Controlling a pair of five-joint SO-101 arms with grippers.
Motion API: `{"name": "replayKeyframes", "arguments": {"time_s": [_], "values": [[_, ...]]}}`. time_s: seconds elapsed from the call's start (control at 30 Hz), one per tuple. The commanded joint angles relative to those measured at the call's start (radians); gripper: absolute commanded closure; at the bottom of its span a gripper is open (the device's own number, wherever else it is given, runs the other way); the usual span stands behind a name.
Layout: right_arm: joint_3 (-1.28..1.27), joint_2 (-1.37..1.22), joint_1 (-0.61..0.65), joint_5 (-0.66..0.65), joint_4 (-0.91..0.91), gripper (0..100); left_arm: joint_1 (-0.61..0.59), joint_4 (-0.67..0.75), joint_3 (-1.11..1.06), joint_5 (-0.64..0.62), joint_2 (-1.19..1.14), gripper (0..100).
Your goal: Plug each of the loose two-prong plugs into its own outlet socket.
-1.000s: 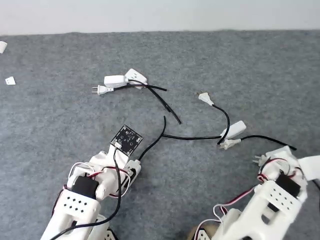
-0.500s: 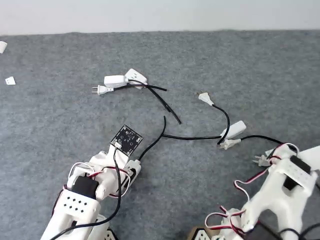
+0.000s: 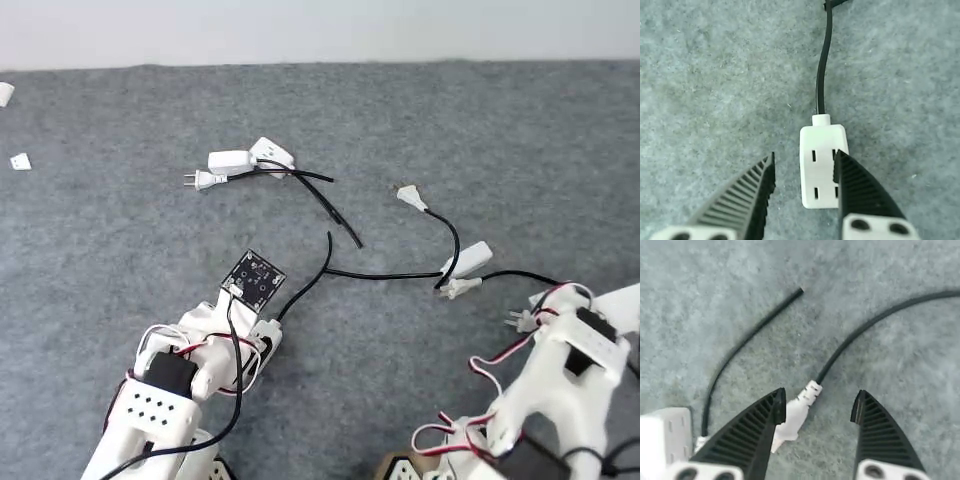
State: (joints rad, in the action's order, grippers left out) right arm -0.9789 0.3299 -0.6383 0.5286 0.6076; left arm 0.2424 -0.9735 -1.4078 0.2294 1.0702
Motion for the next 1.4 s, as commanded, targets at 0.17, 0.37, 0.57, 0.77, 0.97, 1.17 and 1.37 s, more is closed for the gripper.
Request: {"name": "replayKeyframes", "arguments": {"time_s": [0.17, 0.37, 0.57, 0.77, 0.97, 1.17, 1.37], "values": [[0.155, -0.133, 0.007, -0.014, -0.012, 79.0, 0.0, -0.02, 0.004, 0.006, 0.014, 82], [0.158, -0.139, 0.007, -0.017, -0.021, 80.4, 0.0, -0.025, 0.004, 0.006, 0.014, 82], [0.153, -0.143, 0.018, -0.219, -0.068, 99.3, 0.0, -0.026, 0.004, 0.006, 0.014, 82], [0.16, -0.173, 0.025, -0.199, -0.07, 96.8, 0.0, -0.026, 0.004, 0.006, 0.014, 82], [0.175, -0.159, 0.024, -0.198, -0.031, 96.8, 0.0, -0.028, 0.004, 0.006, 0.014, 82], [0.181, -0.054, 0.008, -0.189, 0.077, 97.2, 0.0, -0.028, 0.002, 0.006, 0.014, 82], [0.126, -0.015, -0.025, -0.078, 0.108, 96.8, 0.0, -0.028, -0.004, 0.006, 0.014, 82]]}}
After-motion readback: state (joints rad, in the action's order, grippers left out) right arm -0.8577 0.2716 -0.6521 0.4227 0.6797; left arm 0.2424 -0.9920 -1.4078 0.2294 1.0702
